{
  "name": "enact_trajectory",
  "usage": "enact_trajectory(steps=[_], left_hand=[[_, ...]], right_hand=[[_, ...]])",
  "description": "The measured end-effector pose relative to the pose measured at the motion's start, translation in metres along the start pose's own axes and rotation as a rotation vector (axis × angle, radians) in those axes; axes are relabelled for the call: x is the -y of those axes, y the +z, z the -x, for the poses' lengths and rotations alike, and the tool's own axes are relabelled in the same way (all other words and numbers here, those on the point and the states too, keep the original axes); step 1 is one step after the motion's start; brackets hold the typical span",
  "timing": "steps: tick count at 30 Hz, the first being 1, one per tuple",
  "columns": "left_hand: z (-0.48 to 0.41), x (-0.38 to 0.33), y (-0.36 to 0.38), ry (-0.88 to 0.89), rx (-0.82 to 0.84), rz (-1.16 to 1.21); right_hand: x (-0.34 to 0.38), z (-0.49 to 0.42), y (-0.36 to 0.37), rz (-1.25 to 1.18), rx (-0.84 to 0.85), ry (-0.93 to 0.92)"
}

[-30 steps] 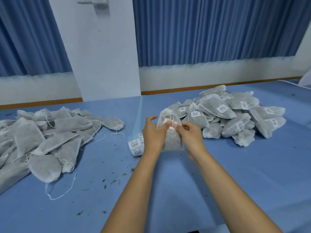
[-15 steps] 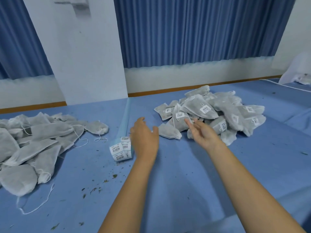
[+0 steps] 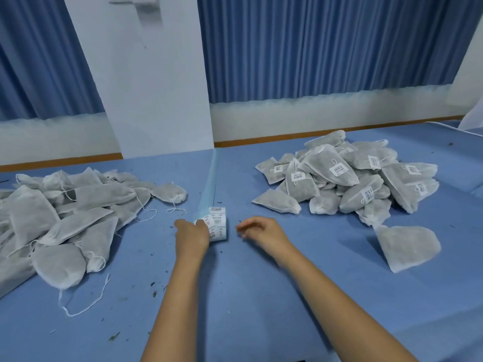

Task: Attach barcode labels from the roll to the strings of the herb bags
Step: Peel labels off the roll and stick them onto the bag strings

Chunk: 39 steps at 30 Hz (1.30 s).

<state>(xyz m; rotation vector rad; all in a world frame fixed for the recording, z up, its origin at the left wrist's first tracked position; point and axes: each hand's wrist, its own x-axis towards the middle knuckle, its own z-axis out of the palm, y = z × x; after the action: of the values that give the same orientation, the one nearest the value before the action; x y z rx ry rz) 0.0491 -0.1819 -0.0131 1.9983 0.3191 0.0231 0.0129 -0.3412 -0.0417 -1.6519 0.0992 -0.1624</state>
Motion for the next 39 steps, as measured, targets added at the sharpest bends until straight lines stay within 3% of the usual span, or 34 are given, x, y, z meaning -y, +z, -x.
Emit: enact_trajectory(steps=[4, 8, 14, 19, 29, 34, 39], left_hand=[[-0.002, 0.002, -0.002, 0.089, -0.023, 0.049], [0.001, 0.000, 0.000, 0.175, 0.011, 0.122], [-0.001, 0.000, -0.002, 0.256, 0.019, 0.158], [-0.011, 0.010, -0.004, 0.360, 0.044, 0.015], [-0.014, 0.026, -0.002, 0.319, 0.147, 0.243], [-0.009, 0.028, -0.001, 0.298, 0.160, 0.343], [-0.006, 0.030, 0.003, 0.324, 0.187, 0.399]], right_hand=[[-0.006, 0.001, 0.025, 0.310, 0.135, -0.107], [-0.009, -0.001, 0.035, 0.422, 0.081, -0.163], [-0.008, -0.004, 0.047, 0.249, 0.066, -0.167], [-0.009, -0.011, 0.056, 0.290, -0.025, -0.146], [0.000, -0.017, 0.054, -0.032, -0.289, -0.123], [0.002, -0.015, 0.061, 0.083, -0.329, -0.203], [0.001, -0.008, 0.067, -0.019, -0.374, -0.182]])
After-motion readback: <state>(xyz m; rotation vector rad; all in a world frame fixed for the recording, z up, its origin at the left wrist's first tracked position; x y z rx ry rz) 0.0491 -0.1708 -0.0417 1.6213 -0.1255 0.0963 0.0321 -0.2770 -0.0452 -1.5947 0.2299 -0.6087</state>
